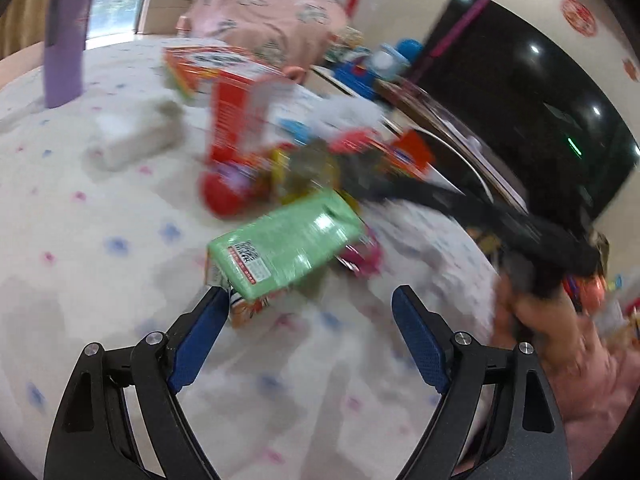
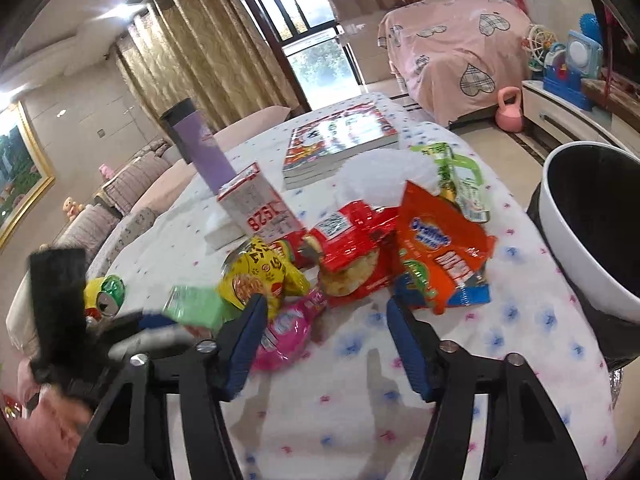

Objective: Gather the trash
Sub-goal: 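Grasp the green juice carton with the left tool while the right tool grasps the red wrapper, then carry both items over the trash bin and open both tools to drop them, then move both open tools back over the table toward the snack wrappers, then grasp the yellow-green wrapper with the left tool while the right tool grasps the Ovaltine packet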

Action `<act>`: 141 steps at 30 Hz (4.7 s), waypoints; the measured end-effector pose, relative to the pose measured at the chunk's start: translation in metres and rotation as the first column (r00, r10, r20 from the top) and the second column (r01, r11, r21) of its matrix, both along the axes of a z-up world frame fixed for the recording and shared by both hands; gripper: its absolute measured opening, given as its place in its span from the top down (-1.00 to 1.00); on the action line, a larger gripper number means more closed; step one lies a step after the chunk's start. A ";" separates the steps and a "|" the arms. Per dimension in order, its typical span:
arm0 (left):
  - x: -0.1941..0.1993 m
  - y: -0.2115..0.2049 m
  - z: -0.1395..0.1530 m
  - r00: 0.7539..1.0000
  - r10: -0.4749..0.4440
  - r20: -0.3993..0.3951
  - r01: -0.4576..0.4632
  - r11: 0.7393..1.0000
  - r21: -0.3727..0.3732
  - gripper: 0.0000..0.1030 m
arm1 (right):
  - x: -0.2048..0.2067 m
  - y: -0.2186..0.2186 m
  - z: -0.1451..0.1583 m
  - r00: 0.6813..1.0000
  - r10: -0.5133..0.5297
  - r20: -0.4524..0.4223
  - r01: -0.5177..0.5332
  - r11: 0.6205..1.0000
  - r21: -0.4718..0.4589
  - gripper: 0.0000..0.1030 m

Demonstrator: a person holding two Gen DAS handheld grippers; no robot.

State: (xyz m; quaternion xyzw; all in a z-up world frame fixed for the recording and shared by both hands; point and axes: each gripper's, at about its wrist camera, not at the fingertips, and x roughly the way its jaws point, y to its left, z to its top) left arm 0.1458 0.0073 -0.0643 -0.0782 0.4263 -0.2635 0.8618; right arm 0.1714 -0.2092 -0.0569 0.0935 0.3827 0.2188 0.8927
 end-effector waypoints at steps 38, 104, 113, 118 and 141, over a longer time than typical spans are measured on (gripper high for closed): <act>-0.017 -0.094 0.058 0.979 0.039 0.200 -0.044 0.999 0.020 0.44 | -0.047 -0.085 0.040 0.989 -0.123 0.075 0.123 0.992 0.013 1.00; 0.013 -0.121 0.043 0.979 0.193 0.069 -0.194 0.981 0.000 -0.35 | -0.035 -0.173 0.037 0.956 -0.287 0.061 0.283 0.957 0.063 -0.78; 0.001 -0.073 0.033 0.955 0.293 0.049 -0.293 0.956 -0.005 -0.35 | -0.042 -0.123 0.023 0.973 -0.223 0.055 0.219 0.974 0.059 -0.79; 0.004 -0.055 0.030 0.941 0.336 0.036 -0.337 0.942 -0.003 -0.35 | -0.039 -0.099 0.018 0.983 -0.175 0.056 0.173 0.984 0.043 -0.79; 0.049 -0.059 0.013 0.936 0.351 0.007 -0.351 0.934 0.064 -0.35 | 0.003 -0.072 0.010 0.993 -0.111 0.041 0.111 0.994 0.018 -0.79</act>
